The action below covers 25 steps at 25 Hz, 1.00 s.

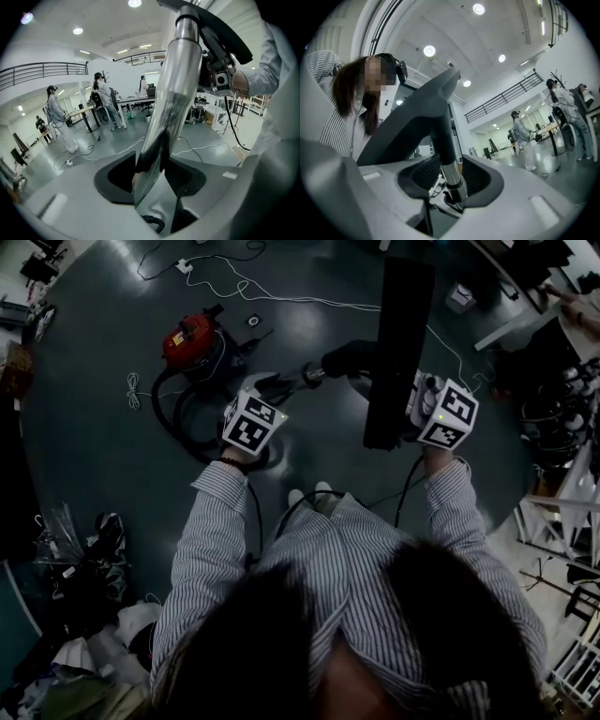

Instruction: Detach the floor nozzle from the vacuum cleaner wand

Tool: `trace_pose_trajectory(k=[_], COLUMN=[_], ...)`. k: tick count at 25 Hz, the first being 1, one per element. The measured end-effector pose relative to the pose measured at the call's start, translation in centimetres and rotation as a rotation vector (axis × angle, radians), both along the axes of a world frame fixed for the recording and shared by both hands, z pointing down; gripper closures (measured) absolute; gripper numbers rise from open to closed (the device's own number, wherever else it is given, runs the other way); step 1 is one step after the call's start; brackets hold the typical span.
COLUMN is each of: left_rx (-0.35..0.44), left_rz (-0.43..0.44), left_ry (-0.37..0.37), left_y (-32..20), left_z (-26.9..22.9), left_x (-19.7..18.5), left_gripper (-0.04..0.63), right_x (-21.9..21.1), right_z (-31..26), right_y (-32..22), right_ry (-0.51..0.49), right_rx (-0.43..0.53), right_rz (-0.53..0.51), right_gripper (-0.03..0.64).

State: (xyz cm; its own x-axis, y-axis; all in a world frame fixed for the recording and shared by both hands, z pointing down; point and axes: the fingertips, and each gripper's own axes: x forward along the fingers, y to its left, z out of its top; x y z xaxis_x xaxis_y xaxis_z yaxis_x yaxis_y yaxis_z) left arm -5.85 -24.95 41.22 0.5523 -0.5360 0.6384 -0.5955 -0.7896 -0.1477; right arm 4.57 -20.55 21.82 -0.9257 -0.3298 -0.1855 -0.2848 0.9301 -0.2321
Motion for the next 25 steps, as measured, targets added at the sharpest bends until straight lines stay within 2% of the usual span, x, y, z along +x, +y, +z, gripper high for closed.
trace_pose_trajectory(k=[5,9,15,21,25], left_rx=[0.005,0.028,0.034,0.013,0.001], left_rz=[0.026,0.033,0.020,-0.021,-0.051], left_ry=[0.167,0.250,0.372,0.450,0.486], left_y=[-0.9,-1.0,-0.7,-0.1,1.1], left_z=[-2.0,-3.4,-4.6,-4.2,-3.3], left_x=[0.8,0.9,1.5,0.9,-0.3], left_gripper=[0.400,0.399,0.390,0.388,0.388], right_x=[-1.8,-3.1,-4.8,-6.1,-8.3], right_z=[-3.0,-4.9,-7.4,-7.7,-7.1], right_y=[0.1,-0.3,-1.0,-1.6,-1.2], right_ry=[-0.054,-0.076,-0.119,-0.153,-0.107], right_rx=[0.044,0.090,0.143,0.168,0.152], right_rz=[-0.074,-0.071,-0.078,-0.049,-0.065], right_gripper=[0.445,0.417,0.416,0.431,0.436])
